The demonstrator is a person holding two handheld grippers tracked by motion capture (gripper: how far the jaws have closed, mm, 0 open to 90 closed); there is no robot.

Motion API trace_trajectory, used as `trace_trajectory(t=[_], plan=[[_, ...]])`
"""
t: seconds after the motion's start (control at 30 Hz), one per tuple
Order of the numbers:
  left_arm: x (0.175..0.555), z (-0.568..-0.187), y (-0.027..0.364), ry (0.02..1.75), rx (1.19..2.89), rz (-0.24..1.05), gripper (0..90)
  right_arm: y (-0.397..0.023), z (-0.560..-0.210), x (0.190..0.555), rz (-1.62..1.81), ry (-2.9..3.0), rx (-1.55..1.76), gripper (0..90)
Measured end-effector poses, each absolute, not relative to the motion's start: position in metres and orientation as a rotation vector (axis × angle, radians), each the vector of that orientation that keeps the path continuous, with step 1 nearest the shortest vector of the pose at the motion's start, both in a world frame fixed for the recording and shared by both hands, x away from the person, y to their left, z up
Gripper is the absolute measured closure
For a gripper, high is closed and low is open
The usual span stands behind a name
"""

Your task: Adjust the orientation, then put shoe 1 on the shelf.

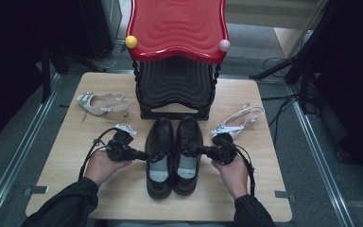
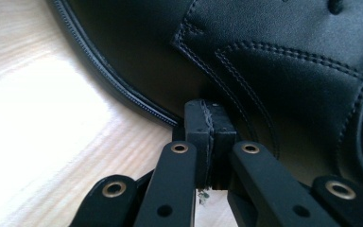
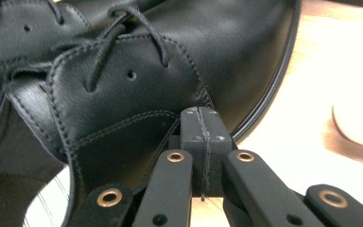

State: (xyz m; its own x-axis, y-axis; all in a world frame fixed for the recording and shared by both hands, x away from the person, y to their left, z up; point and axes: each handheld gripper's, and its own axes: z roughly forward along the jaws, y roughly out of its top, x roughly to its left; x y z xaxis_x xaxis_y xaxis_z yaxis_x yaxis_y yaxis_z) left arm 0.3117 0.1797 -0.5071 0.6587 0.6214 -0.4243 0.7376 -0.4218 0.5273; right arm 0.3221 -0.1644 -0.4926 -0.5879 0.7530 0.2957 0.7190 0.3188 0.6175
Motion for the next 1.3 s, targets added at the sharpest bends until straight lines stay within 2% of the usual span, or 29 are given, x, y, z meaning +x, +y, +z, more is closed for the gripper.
trace_trajectory(t=[0.43,0.67,0.97,1.3], plan=[[0.296,-0.508,0.161,0.934,2.205,-0.302,90.0,-0.177,-0.483,0.327,1.174,2.477,1.417,89.6],[0.293,-0.494,0.171,0.922,2.174,-0.240,88.5,-0.181,-0.479,0.326,1.208,2.472,1.409,85.6],[0.290,-0.480,0.178,0.944,2.156,-0.187,68.5,-0.184,-0.472,0.320,1.229,2.482,1.373,78.8],[0.286,-0.467,0.188,0.955,2.126,-0.166,54.1,-0.188,-0.460,0.312,1.244,2.506,1.373,74.3]])
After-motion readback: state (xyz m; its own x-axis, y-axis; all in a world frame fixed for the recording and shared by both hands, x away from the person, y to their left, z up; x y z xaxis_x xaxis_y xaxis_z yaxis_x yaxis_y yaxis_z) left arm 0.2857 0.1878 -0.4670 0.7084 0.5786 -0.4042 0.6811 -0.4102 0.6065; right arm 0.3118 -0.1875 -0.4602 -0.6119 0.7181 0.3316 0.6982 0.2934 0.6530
